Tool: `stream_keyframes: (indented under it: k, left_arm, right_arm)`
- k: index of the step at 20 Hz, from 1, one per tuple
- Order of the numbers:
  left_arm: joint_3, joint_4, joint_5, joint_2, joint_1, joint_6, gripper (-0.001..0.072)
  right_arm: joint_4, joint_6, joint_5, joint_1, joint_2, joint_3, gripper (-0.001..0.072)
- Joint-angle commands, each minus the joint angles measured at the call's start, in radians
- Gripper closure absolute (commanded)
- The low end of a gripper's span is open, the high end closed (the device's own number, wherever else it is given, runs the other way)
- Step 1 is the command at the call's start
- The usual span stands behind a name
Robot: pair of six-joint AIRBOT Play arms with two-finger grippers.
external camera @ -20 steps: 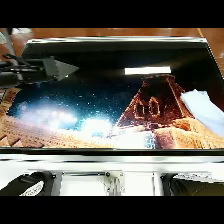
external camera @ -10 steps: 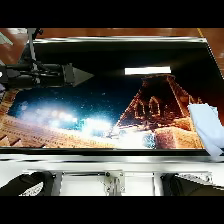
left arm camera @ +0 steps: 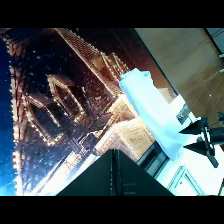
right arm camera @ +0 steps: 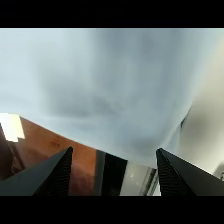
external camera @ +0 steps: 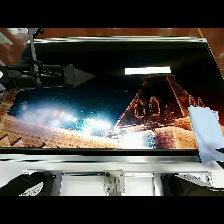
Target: Fold the shirts.
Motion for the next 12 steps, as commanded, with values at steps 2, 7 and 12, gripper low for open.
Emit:
stream_keyframes:
  k: [2,7,12]
  left_arm:
    - [0.000,0.063,0.003,0.000,0.000,0.006,0.0674]
    - [0.000,0.248,0.031,-0.007,0.000,-0.021,0.0674]
    - [0.014,0.750,-0.057,-0.116,0.000,-0.379,0.0676]
  right_arm:
    - [-0.047,-0.009,0.163,0.000,0.048,0.085,0.0074]
    - [0.048,0.041,0.125,0.008,0.153,0.382,0.0075]
    - [0.114,-0.103,-0.042,0.406,0.219,0.516,0.0075]
